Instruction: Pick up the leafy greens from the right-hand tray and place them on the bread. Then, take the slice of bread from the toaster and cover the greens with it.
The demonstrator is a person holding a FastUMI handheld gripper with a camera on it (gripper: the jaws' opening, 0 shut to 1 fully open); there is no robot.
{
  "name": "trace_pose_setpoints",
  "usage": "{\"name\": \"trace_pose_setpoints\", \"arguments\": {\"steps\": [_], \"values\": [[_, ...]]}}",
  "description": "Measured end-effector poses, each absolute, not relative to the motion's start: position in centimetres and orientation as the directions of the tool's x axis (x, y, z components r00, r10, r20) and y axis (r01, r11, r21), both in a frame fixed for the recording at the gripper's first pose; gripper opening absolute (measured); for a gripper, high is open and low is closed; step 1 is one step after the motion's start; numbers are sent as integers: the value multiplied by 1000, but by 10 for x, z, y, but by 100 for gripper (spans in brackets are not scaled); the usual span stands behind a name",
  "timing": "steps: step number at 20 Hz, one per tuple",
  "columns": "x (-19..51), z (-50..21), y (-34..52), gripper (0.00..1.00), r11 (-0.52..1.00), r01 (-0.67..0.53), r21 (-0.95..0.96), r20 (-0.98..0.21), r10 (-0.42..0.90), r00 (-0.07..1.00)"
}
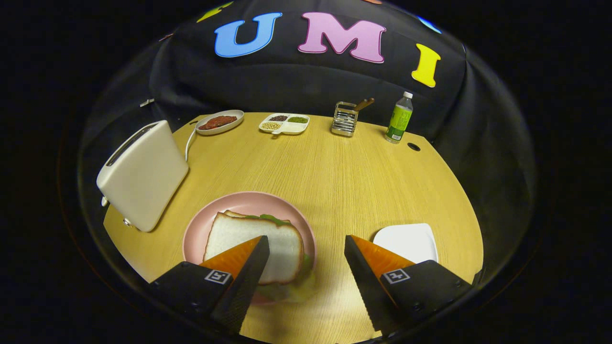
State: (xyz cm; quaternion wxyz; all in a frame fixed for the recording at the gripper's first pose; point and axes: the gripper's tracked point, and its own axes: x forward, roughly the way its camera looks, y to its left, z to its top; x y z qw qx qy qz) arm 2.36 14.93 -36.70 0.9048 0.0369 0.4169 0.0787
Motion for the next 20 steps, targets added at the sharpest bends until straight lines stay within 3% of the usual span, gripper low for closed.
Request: {"name": "trace_pose_setpoints", "arguments": {"steps": [8,20], "values": [[50,-236,128,98,975,-142,174,-546,215,810],[13,-30,95,98,979,-195,-51,-174,184,967]]}}
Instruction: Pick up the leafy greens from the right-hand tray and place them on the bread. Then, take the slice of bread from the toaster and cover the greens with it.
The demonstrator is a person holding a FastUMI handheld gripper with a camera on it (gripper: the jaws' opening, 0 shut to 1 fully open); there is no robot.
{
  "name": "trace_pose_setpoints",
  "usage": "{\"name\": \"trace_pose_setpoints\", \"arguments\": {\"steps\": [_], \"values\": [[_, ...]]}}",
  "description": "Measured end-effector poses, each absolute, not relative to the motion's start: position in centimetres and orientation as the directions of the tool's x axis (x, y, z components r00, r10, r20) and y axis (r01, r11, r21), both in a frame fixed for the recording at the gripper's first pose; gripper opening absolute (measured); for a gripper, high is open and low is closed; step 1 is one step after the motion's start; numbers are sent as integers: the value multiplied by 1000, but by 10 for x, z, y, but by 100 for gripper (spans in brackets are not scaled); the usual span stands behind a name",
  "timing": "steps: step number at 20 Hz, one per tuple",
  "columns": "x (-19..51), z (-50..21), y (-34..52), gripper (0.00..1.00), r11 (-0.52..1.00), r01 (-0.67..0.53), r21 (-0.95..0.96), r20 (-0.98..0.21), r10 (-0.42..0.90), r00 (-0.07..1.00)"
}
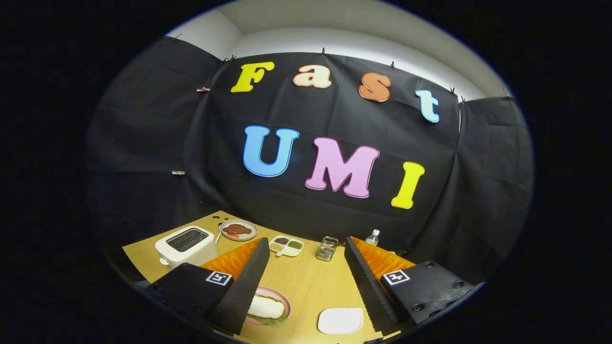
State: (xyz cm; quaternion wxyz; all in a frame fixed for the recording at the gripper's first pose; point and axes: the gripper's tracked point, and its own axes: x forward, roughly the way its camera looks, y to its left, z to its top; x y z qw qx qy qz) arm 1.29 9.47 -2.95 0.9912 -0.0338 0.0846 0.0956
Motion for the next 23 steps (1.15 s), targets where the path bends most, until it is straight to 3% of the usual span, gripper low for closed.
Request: {"name": "trace_pose_setpoints", "arguments": {"steps": [9,23], "values": [[-31,-19,116,98,978,-209,-25,-173,202,964],[-31,-27,126,98,975,-222,2,-196,218,956]]}}
